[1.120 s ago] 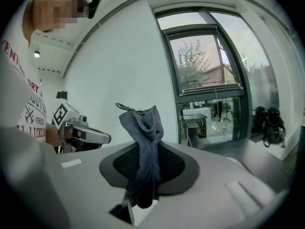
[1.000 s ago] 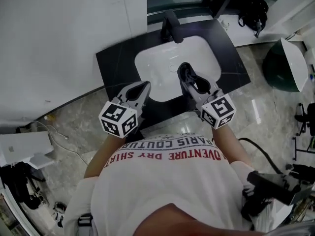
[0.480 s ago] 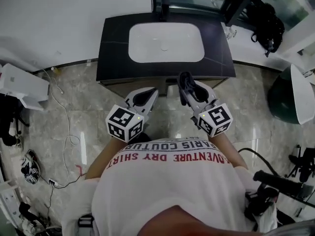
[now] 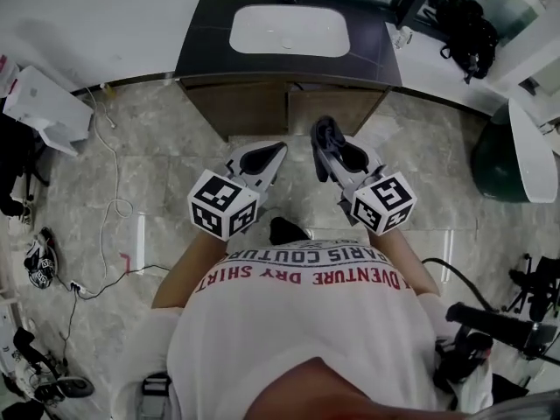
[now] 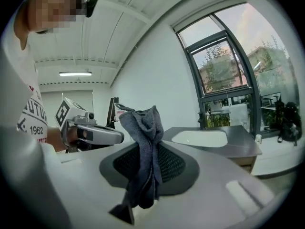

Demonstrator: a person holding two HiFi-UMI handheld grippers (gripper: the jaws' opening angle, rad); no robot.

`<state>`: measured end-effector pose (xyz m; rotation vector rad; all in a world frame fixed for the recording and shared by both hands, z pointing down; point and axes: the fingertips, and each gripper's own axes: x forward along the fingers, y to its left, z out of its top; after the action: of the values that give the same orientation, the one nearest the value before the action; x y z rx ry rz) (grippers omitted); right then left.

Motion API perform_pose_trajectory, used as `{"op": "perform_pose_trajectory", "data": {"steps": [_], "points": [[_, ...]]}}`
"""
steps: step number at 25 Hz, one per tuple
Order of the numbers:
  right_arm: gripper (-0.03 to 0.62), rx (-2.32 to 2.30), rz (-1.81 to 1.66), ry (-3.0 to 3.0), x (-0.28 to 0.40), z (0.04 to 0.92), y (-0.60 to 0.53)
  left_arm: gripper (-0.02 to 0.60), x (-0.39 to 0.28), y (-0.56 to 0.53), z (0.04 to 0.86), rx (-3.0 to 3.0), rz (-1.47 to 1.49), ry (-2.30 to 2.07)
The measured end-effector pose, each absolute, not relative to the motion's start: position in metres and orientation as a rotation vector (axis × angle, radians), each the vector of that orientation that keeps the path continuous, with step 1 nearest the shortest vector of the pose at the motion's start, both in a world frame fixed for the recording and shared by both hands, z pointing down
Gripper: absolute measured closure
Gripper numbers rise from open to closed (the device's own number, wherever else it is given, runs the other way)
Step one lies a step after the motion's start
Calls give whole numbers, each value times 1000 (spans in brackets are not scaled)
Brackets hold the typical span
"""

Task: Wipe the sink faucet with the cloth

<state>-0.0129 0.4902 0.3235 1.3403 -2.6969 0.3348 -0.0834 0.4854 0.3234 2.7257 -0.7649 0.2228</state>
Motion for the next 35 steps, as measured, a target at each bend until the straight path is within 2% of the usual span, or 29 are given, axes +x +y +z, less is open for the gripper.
{"op": "perform_pose_trajectory", "data": {"steps": [5,11,16,26,35], "points": [[517,1358,382,-2711,-17,326,648,581,-90,636,323,2763,229,-730],[517,1301,364,-2732,-17,287,773,581,-87,771,281,2753,195,-732],[517,1271,340,-2779,1,252,839,581,-66,845,240,2807,185,-779],[517,1179,388,-2797,40,268,982,581,-21,991,247,2780,135,-809],[517,1184,358,-2808,50,258,1035,581,-6,1044,241,2799,165,-824]]}}
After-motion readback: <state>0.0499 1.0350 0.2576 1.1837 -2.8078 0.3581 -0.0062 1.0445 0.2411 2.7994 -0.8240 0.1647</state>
